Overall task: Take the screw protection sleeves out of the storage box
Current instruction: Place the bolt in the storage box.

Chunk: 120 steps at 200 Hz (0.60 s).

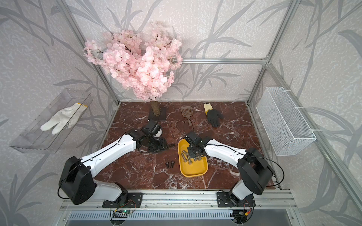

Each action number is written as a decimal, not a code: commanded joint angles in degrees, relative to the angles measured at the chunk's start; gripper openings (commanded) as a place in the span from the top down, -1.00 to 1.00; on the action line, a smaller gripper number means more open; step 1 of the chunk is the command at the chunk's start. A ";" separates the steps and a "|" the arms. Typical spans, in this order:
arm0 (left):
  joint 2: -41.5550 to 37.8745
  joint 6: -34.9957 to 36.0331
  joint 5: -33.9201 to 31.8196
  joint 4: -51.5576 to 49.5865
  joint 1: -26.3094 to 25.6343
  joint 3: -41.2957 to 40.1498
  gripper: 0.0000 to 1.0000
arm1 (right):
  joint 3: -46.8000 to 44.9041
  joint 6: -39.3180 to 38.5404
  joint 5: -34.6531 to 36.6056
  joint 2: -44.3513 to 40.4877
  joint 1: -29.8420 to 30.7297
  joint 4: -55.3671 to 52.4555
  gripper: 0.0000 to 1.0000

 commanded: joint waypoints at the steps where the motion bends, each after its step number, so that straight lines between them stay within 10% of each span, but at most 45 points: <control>1: -1.42 1.19 -1.23 -1.37 0.12 -0.19 0.02 | 2.21 -1.73 1.14 1.92 -0.37 0.06 0.92; 120: -1.26 1.30 -1.41 -1.54 0.24 -0.89 0.03 | 1.93 -1.93 0.51 6.56 -0.48 1.39 0.22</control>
